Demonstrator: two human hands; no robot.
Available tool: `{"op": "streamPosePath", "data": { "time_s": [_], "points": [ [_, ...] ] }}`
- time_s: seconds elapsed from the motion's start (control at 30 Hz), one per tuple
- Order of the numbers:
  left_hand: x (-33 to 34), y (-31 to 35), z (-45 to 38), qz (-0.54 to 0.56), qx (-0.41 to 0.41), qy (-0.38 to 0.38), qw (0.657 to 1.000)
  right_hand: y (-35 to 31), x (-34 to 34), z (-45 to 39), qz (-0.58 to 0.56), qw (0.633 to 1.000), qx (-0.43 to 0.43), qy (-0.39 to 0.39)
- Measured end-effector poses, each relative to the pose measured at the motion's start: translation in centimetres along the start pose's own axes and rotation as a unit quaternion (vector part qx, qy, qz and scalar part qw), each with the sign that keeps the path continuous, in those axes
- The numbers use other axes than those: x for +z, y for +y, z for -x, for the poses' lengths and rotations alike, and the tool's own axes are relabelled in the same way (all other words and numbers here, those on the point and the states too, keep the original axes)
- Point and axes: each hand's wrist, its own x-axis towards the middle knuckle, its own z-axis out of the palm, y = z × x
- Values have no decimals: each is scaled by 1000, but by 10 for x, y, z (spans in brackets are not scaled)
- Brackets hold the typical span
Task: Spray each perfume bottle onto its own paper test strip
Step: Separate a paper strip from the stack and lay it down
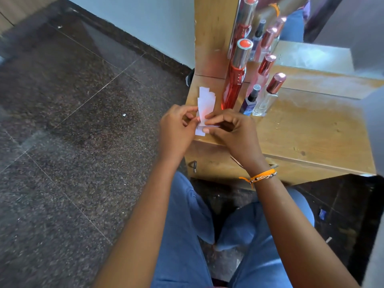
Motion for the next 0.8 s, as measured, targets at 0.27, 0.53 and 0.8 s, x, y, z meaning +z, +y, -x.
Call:
{"op": "streamPosePath", "data": {
  "time_s": [0.27,0.53,0.8],
  "points": [
    [0,3,2,-6,3,5,1000,2,0,1,71,997,-36,3],
    [2,2,2,-5,-3,9,1000,2,-4,0,37,999,-26,16],
    [3,2,1,-21,-6,12,1000,4,-12,6,-34,999,-19,36]
  ]
}}
